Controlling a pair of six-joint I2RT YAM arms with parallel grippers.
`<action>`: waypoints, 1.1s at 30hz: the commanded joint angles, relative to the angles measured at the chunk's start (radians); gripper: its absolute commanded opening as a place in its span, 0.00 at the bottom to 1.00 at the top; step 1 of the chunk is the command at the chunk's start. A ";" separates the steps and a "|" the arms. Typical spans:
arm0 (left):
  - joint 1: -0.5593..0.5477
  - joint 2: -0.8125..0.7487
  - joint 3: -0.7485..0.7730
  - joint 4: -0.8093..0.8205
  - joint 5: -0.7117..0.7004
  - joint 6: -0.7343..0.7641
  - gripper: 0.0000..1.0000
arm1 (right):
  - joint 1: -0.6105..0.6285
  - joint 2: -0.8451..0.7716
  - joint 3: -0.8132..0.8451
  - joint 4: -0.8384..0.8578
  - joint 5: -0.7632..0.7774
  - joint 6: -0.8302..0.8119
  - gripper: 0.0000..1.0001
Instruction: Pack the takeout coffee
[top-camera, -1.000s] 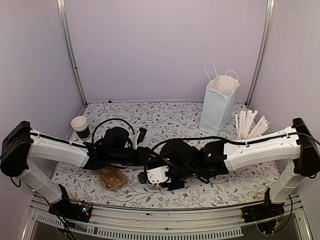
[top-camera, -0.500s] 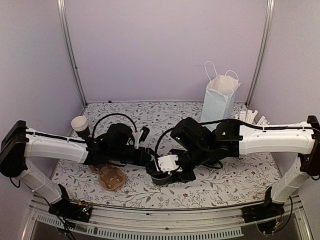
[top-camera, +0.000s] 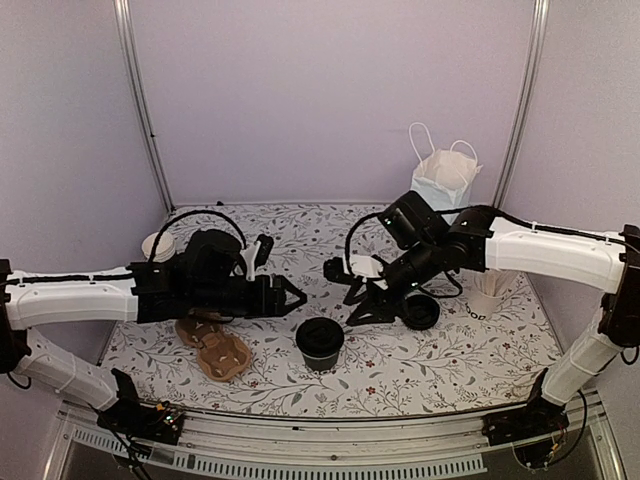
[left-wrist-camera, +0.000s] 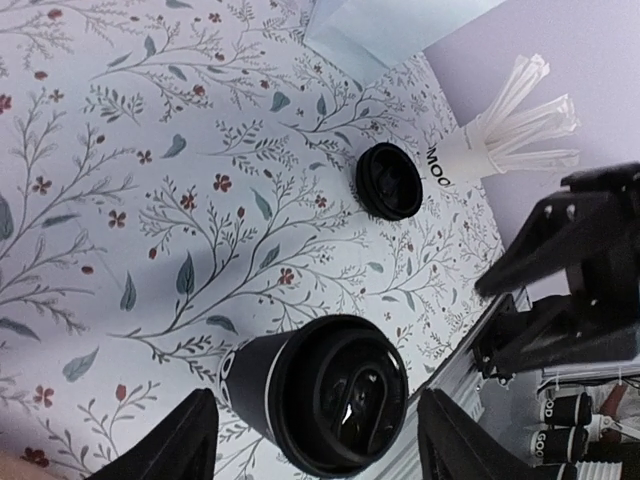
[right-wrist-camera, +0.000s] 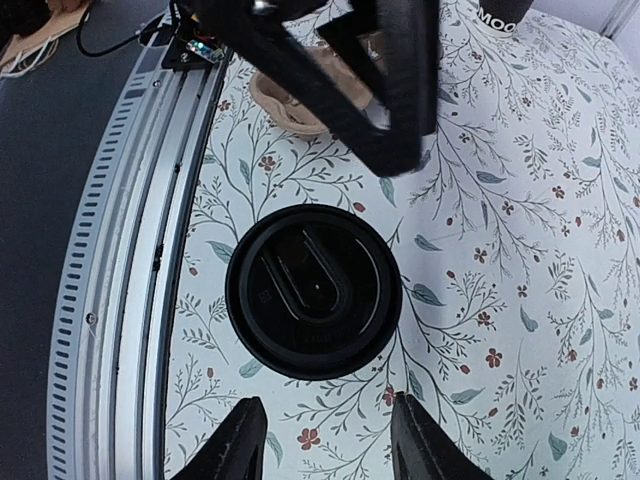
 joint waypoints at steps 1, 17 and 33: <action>-0.060 -0.099 -0.127 -0.028 -0.010 -0.249 0.67 | -0.066 0.029 0.036 0.003 -0.155 0.064 0.45; -0.107 -0.050 -0.260 0.258 0.072 -0.360 0.52 | -0.088 0.156 0.026 0.019 -0.255 0.074 0.57; -0.064 0.021 -0.253 0.290 0.079 -0.284 0.50 | -0.066 0.168 0.011 0.031 -0.249 0.103 0.58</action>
